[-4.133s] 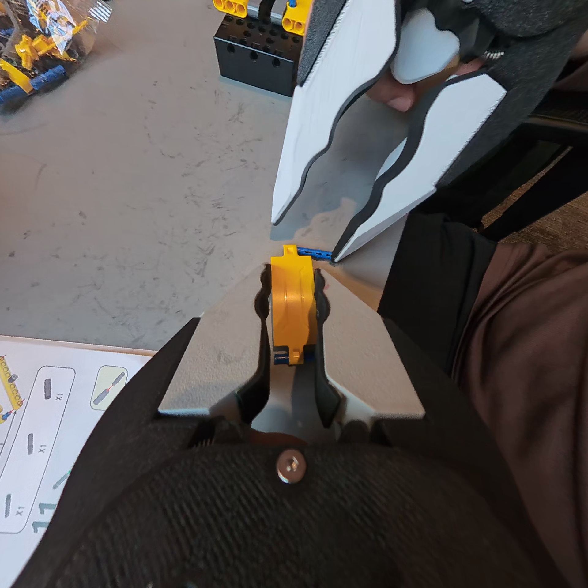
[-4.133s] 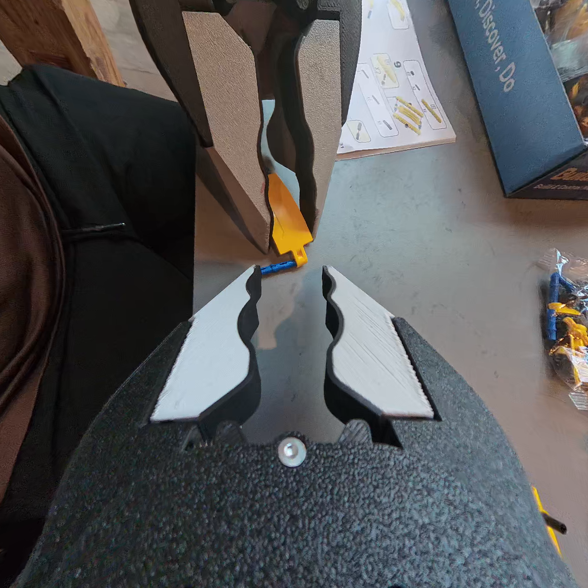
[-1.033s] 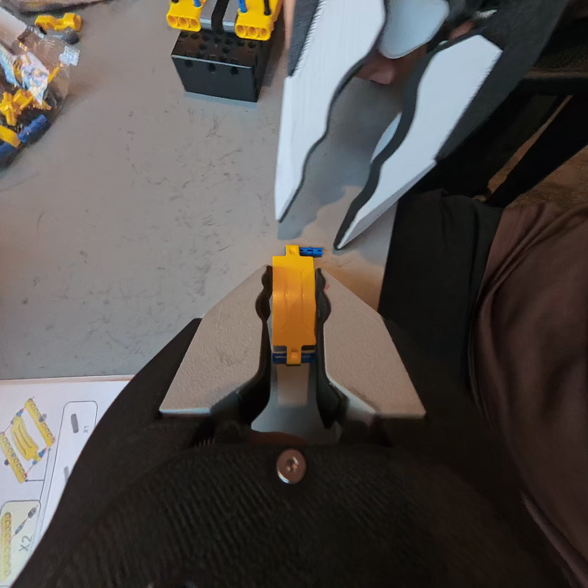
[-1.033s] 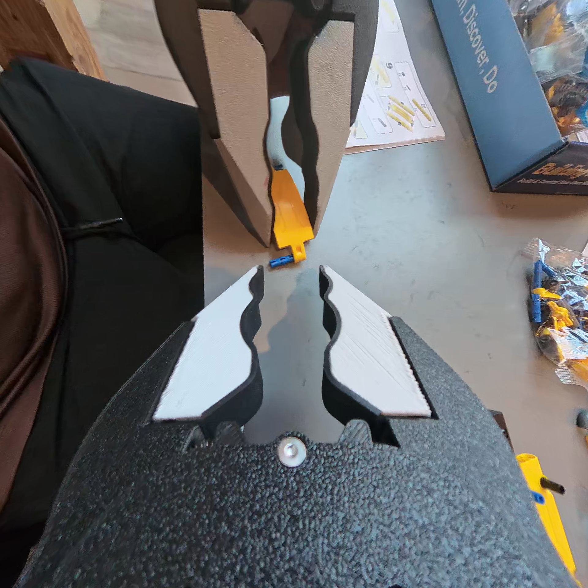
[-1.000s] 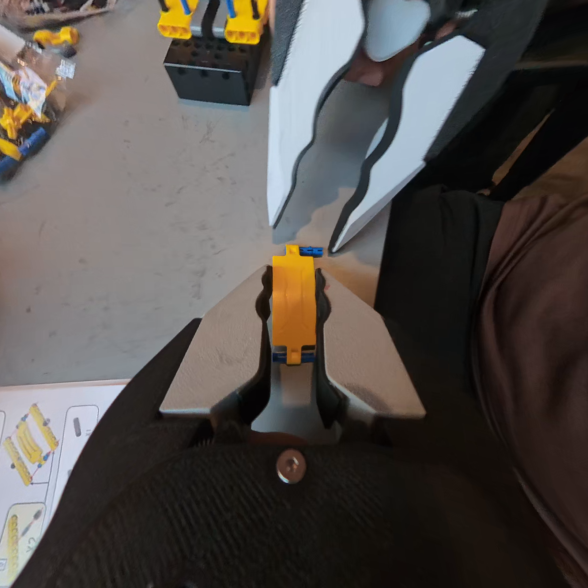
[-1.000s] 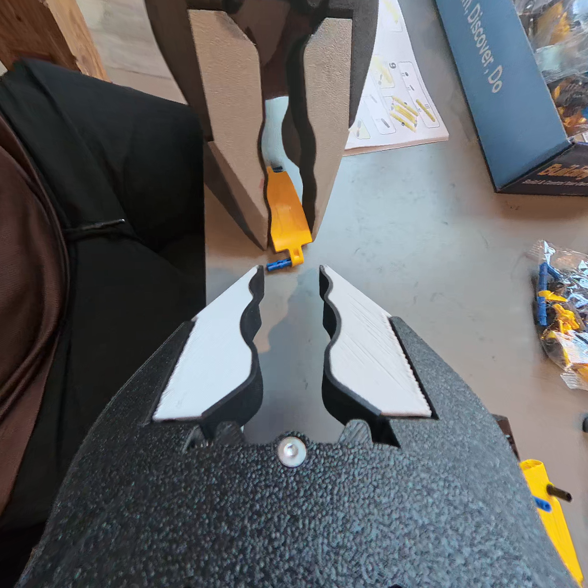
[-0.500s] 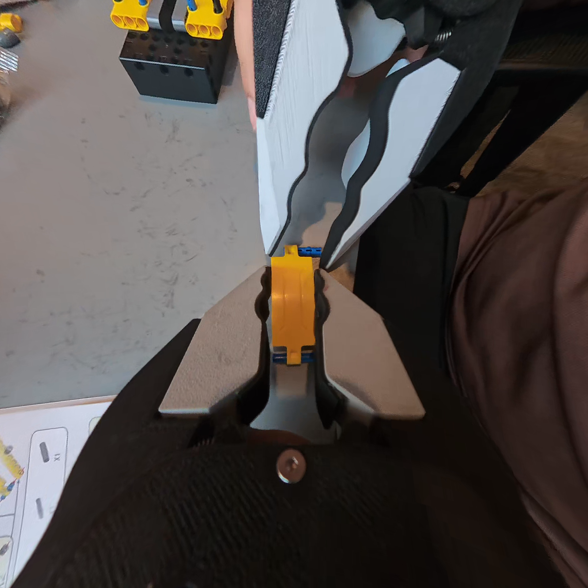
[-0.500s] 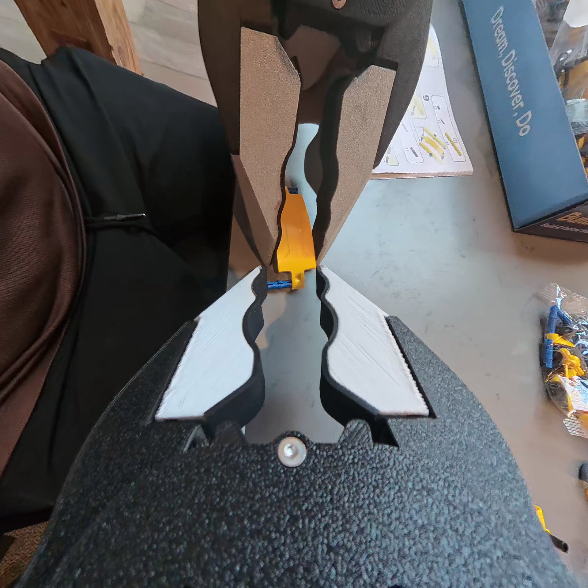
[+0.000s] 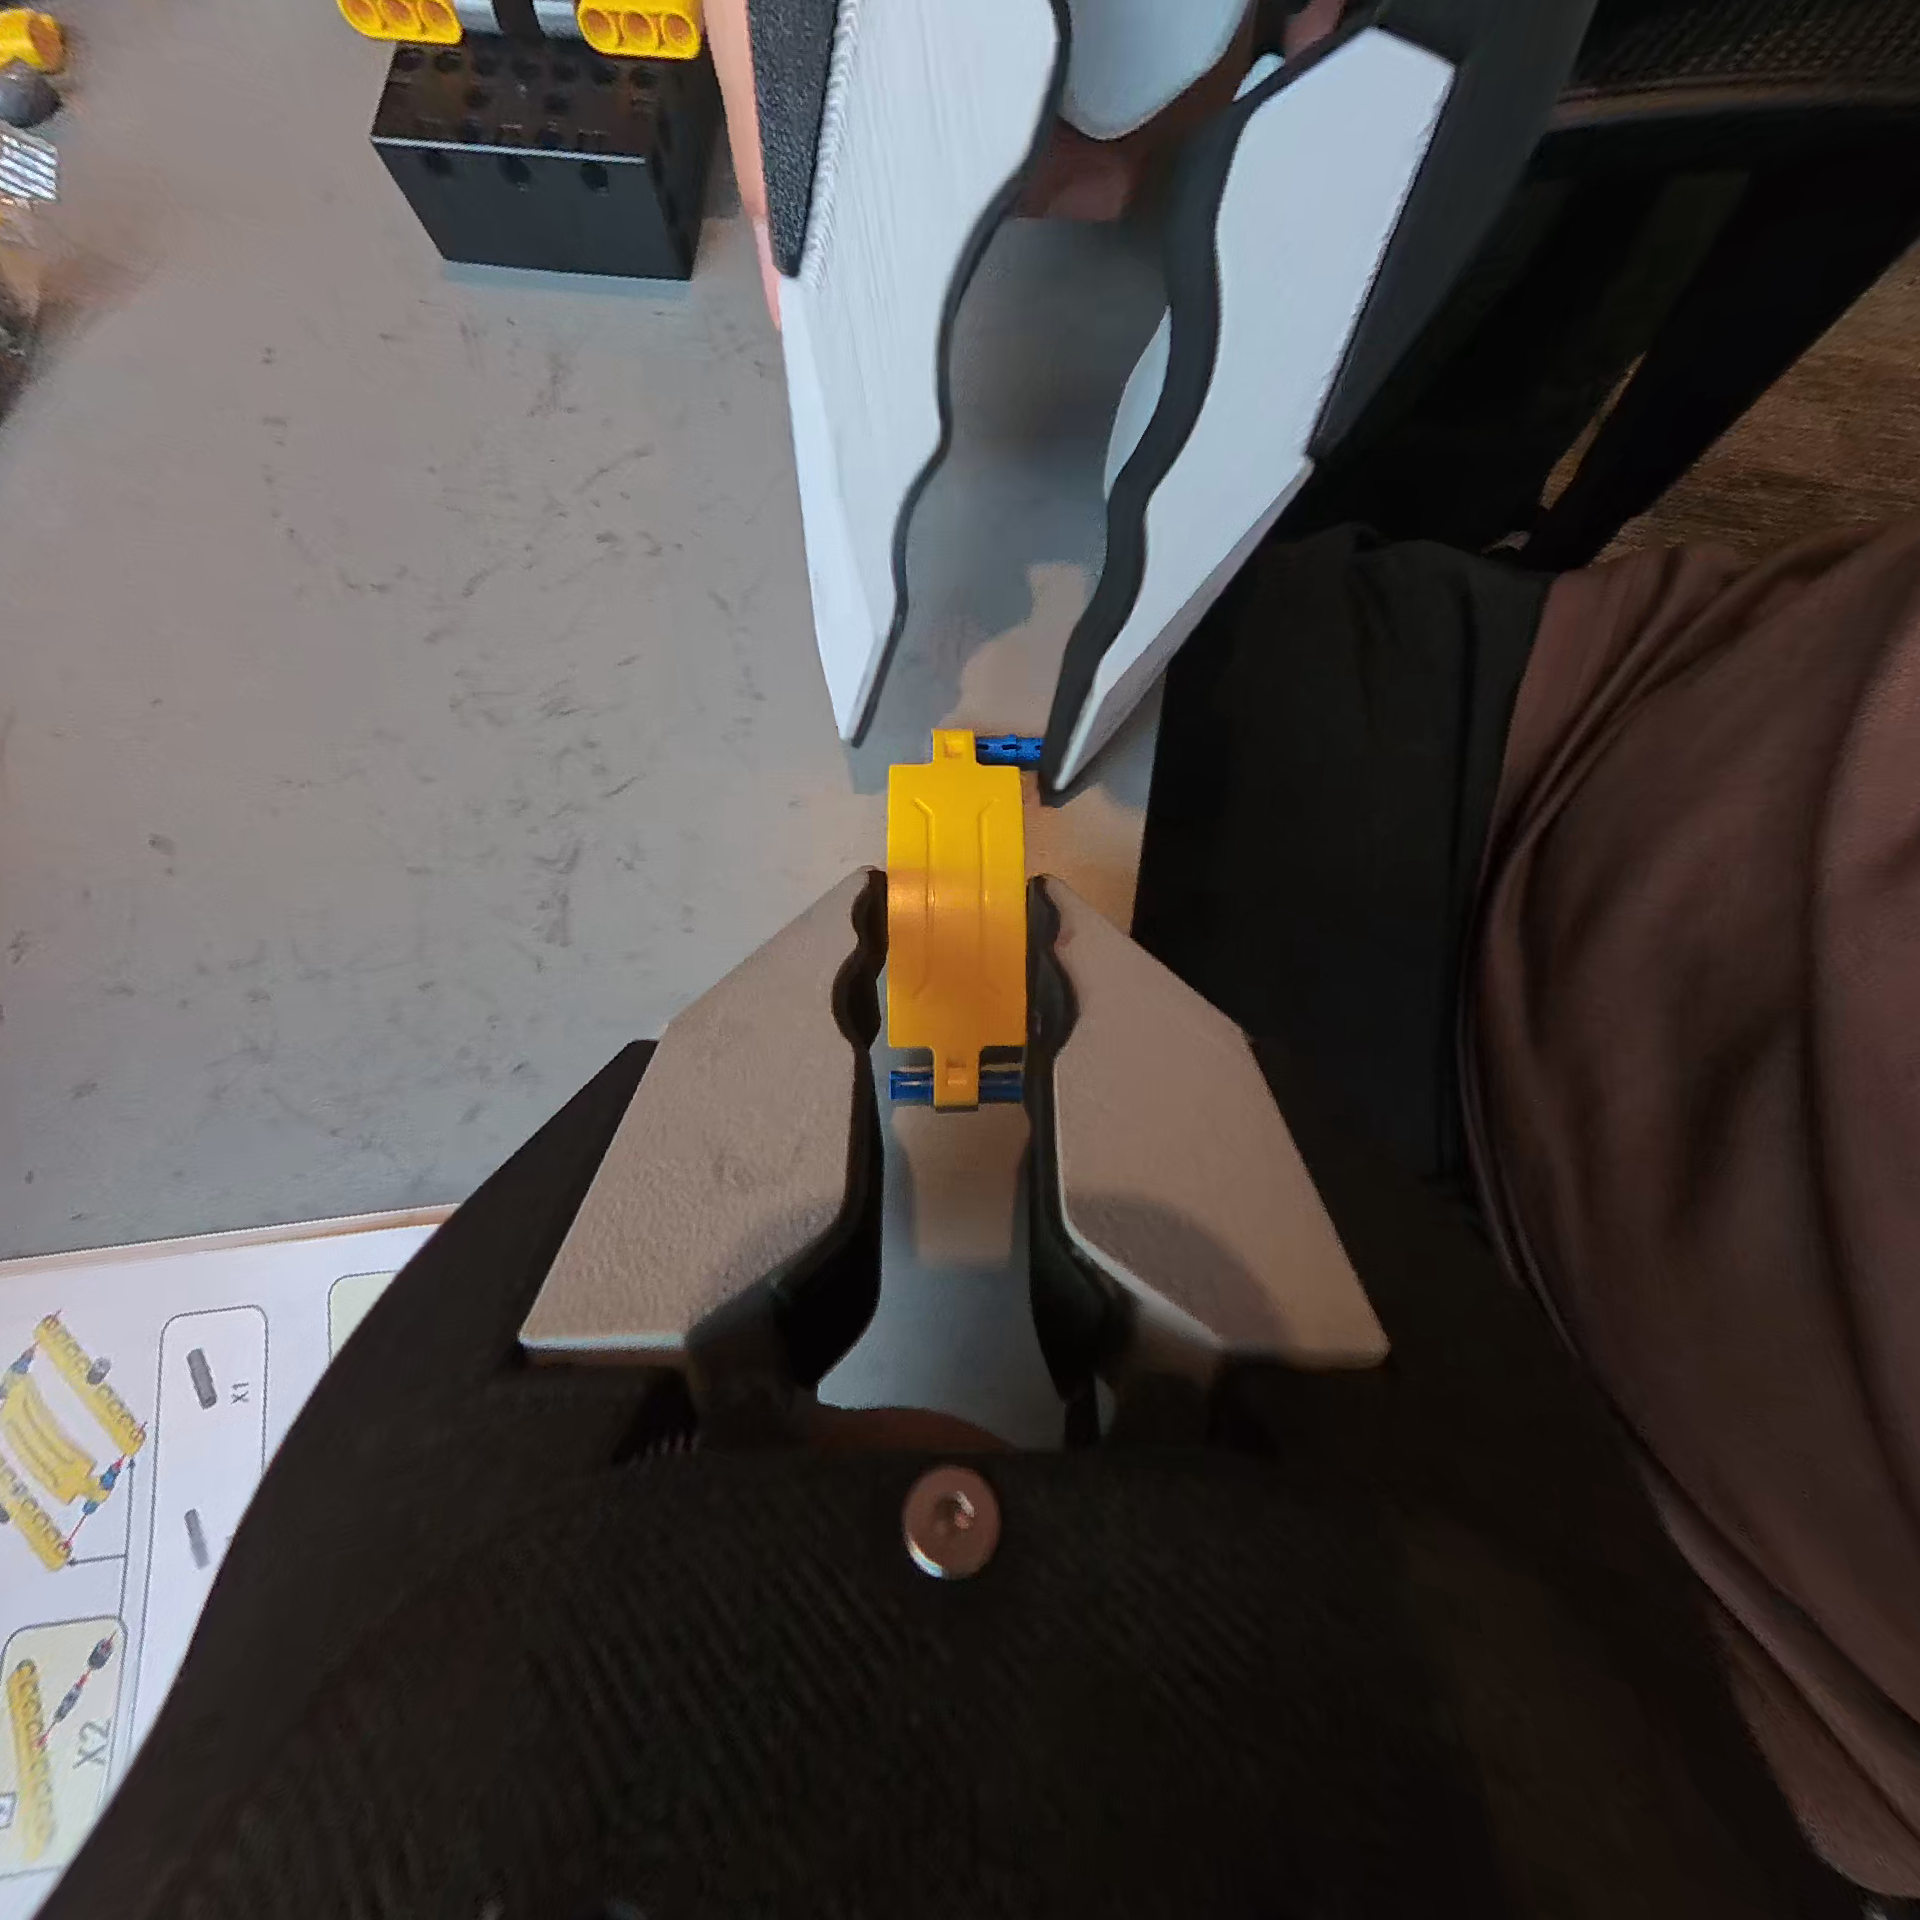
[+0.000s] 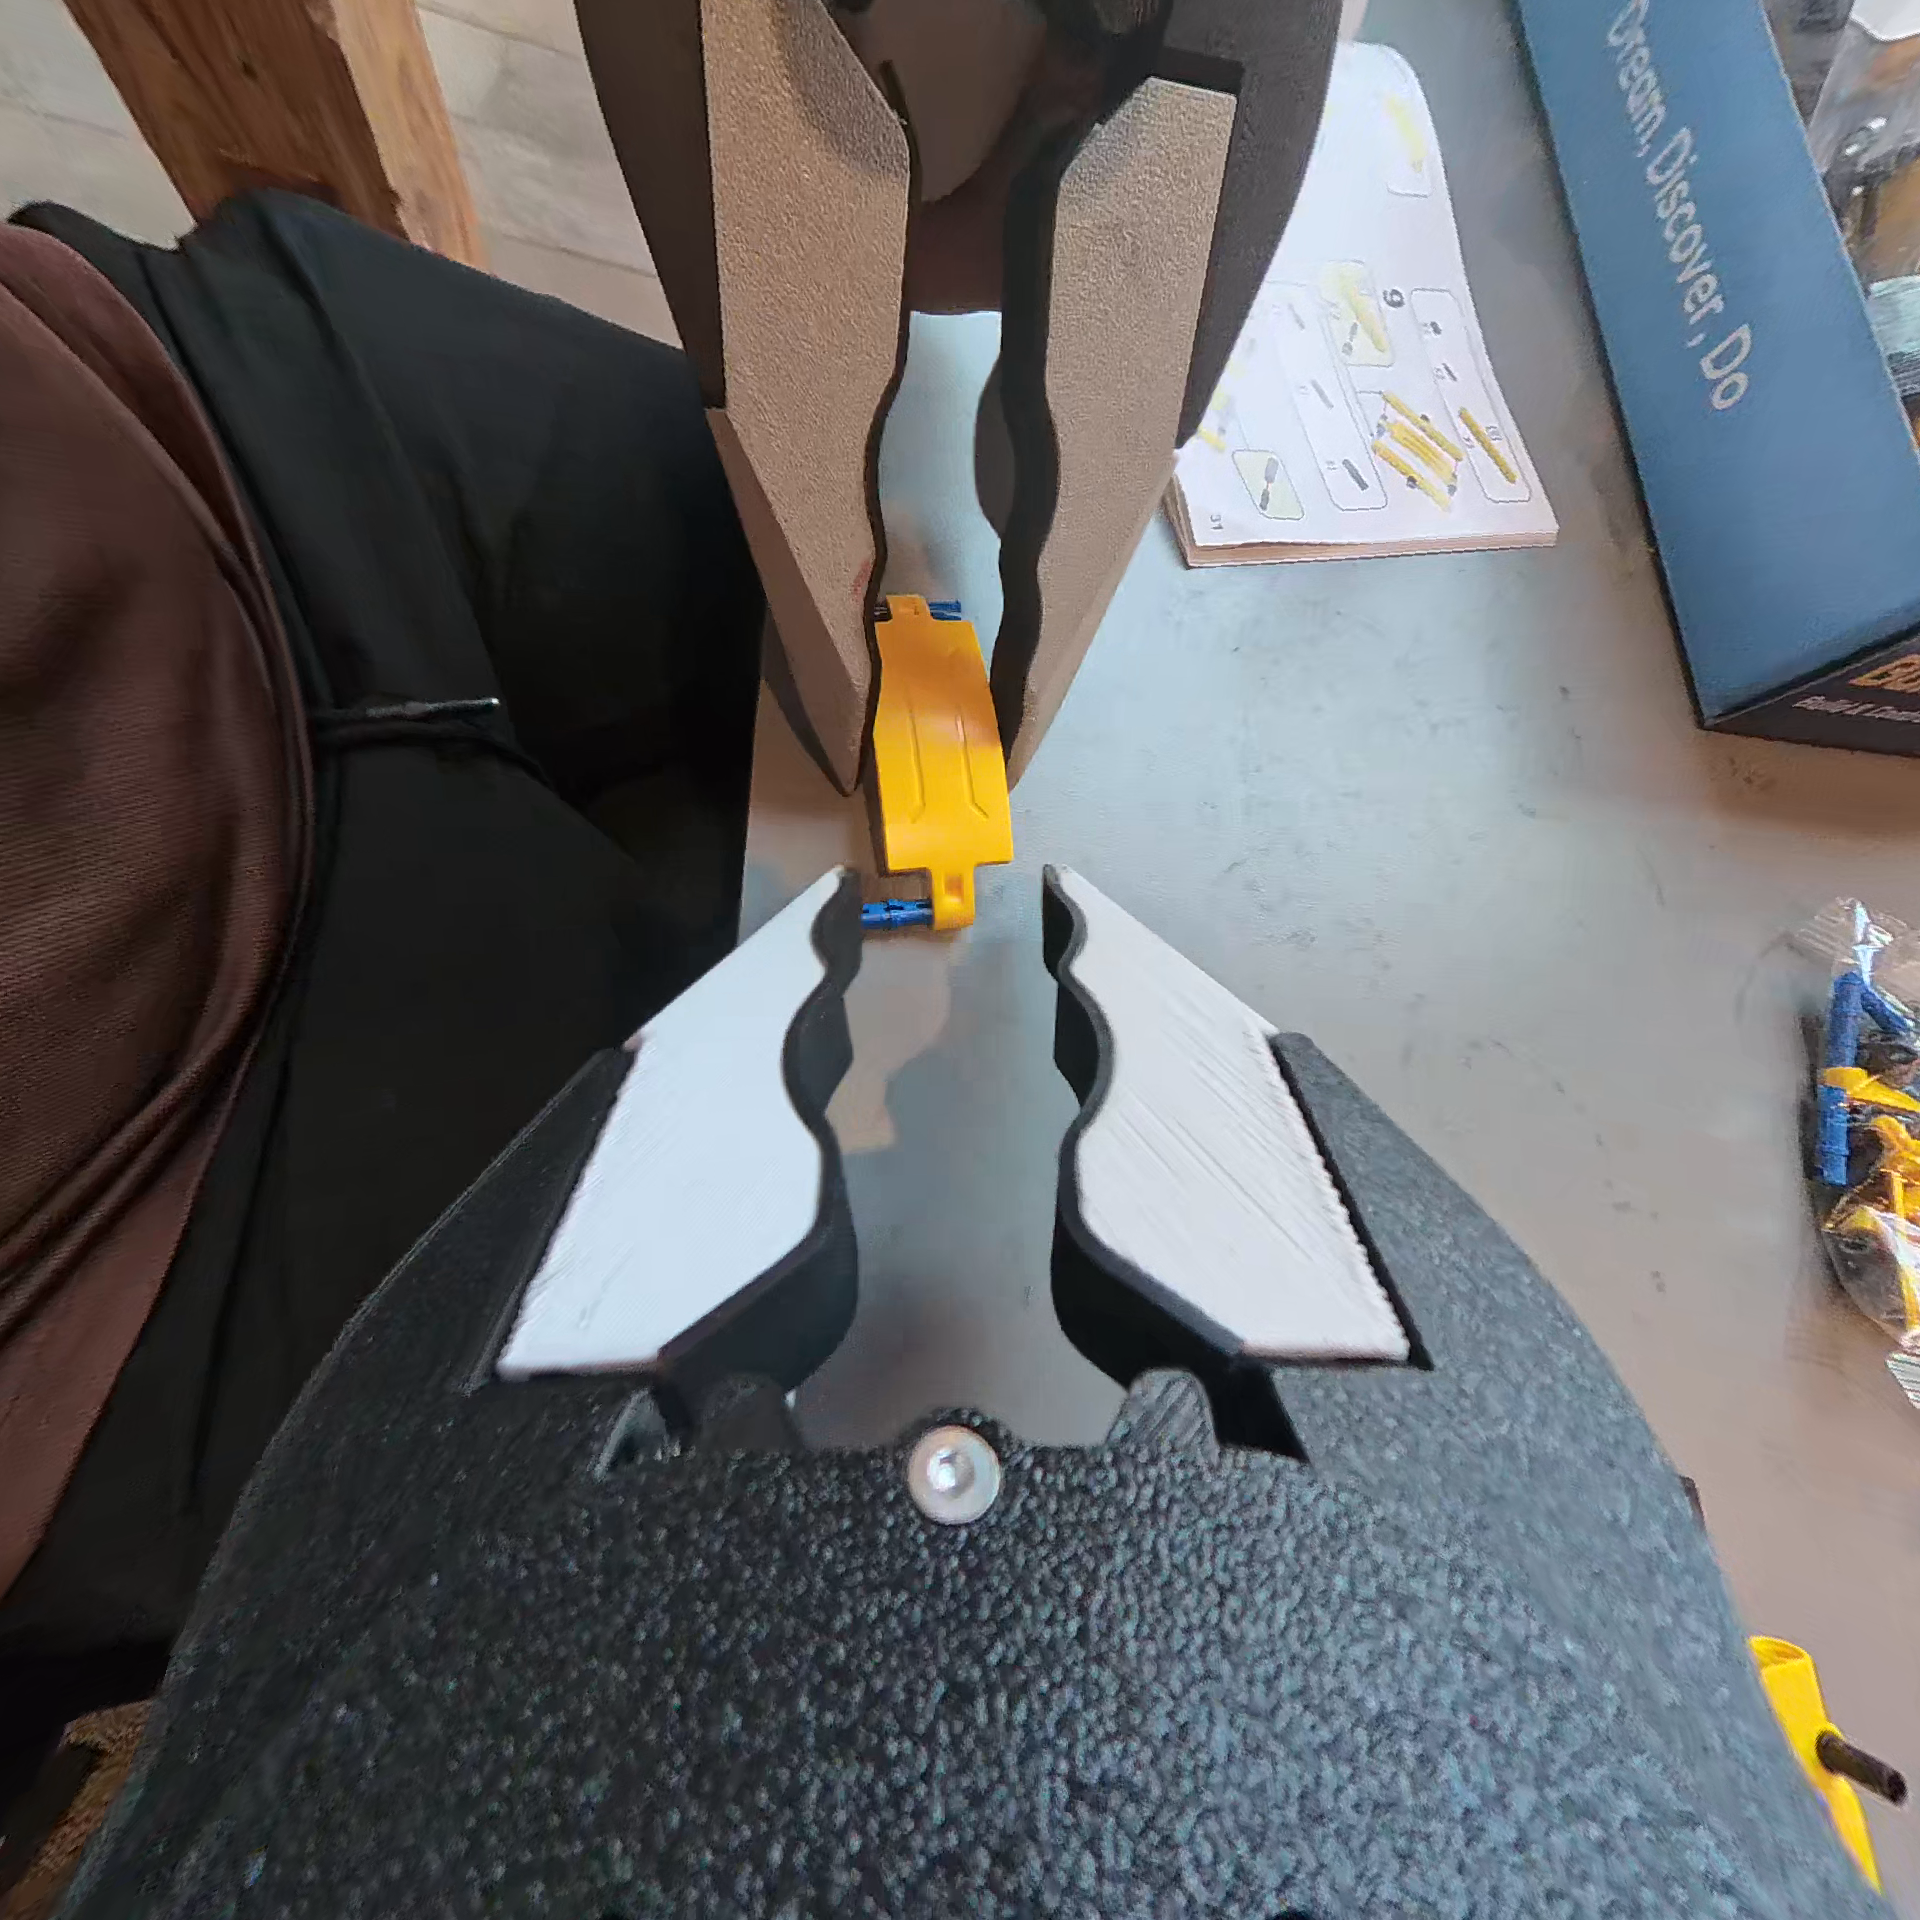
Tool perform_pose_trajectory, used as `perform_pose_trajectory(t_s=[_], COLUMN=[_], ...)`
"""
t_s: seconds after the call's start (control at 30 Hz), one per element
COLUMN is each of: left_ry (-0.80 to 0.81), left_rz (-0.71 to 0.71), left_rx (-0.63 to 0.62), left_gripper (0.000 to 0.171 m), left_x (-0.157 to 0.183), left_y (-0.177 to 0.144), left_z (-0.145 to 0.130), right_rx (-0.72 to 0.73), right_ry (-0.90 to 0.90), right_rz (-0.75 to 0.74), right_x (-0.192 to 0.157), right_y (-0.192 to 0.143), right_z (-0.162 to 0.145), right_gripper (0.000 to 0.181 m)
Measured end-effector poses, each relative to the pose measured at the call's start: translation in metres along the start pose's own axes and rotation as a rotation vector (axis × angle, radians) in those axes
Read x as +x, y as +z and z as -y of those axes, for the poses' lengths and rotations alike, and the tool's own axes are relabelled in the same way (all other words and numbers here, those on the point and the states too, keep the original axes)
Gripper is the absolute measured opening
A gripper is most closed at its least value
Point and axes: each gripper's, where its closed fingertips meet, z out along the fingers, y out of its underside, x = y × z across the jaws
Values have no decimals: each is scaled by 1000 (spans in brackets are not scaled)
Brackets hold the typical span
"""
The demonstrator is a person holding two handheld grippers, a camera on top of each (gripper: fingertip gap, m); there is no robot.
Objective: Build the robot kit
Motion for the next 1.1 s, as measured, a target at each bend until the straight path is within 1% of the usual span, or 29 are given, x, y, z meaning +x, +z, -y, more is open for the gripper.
perform_pose_trajectory(t_s=[0.07, 0.13, 0.17, 0.33, 0.43, 0.5, 0.73, 0.9, 0.93, 1.0, 1.1], left_ry=[4, 2, 6, -6, -17, -19, 51, 69, 68, 73, 53], left_rz=[-10, -30, -43, -111, -186, -198, -191, -195, -208, -206, -187], left_rx=[-4, -6, -5, 9, 31, 45, 21, 29, 36, 46, 40], left_gripper=[23, 23, 23, 23, 23, 23, 23, 23, 23, 24, 23], left_x=[0, 1, 2, 3, 10, 10, 12, 13, 16, 16, 14], left_y=[0, 0, 0, -3, -6, -6, -6, -6, -6, -6, -6], left_z=[0, -1, -1, -2, -4, -4, -5, -5, -5, -5, -5], right_rx=[15, 11, 10, 15, 36, 26, 19, 22, 24, 24, 26], right_ry=[-11, -11, -9, -25, -40, -43, -68, -95, -107, -130, -98], right_rz=[44, 40, 34, 80, 108, 105, 99, 74, 60, 52, 69], right_x=[-7, -6, -4, -9, -15, -16, -18, -18, -17, -17, -16], right_y=[-2, -2, -1, 1, 1, 3, 4, 5, 5, 5, 5], right_z=[1, 1, 1, 2, 7, 8, 9, 9, 9, 9, 8], right_gripper=[40, 40, 36, 32, 34, 33, 31, 30, 23, 22, 23])
